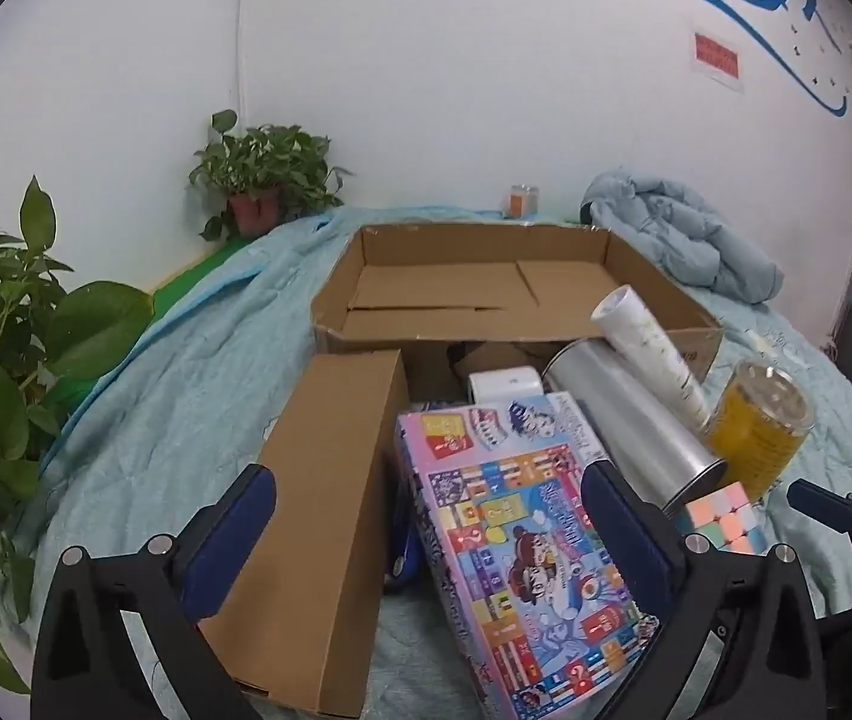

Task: Organize rigid objects
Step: 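Move the left tool toward the long brown cardboard box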

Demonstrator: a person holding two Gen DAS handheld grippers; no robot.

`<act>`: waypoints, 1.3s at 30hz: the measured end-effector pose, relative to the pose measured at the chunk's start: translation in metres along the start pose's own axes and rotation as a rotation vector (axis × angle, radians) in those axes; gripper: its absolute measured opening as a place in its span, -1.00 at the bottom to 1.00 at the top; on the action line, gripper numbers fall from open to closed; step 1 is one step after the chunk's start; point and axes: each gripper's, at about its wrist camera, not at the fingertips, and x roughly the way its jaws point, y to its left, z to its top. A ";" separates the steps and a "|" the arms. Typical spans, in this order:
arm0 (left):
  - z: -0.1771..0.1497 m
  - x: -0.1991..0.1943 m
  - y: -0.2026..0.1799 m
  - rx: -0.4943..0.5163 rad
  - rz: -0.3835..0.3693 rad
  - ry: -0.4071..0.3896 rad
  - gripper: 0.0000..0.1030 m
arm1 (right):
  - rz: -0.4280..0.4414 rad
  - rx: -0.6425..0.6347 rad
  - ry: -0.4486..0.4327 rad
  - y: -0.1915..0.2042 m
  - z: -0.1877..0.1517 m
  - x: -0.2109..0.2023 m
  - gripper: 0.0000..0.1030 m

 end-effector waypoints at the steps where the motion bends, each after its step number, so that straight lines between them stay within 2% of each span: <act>1: -0.002 0.004 0.001 -0.004 0.012 0.017 0.99 | 0.019 0.004 0.010 -0.002 0.000 0.004 0.97; 9: -0.006 0.026 0.006 -0.024 0.045 0.111 0.99 | 0.069 -0.013 0.056 0.004 0.011 0.017 0.99; 22: -0.001 0.025 0.020 -0.067 0.043 0.126 0.99 | 0.076 -0.031 0.074 0.014 0.021 0.024 0.99; 29: -0.003 0.018 0.032 -0.087 0.021 0.119 0.99 | 0.090 -0.060 0.082 0.027 0.020 0.022 0.99; 34: -0.006 0.012 0.048 -0.087 -0.031 0.136 0.99 | 0.083 -0.076 0.074 0.035 0.023 0.019 0.99; 39: -0.006 0.005 0.082 -0.112 -0.062 0.144 0.99 | 0.175 -0.099 0.013 0.045 0.027 0.008 0.99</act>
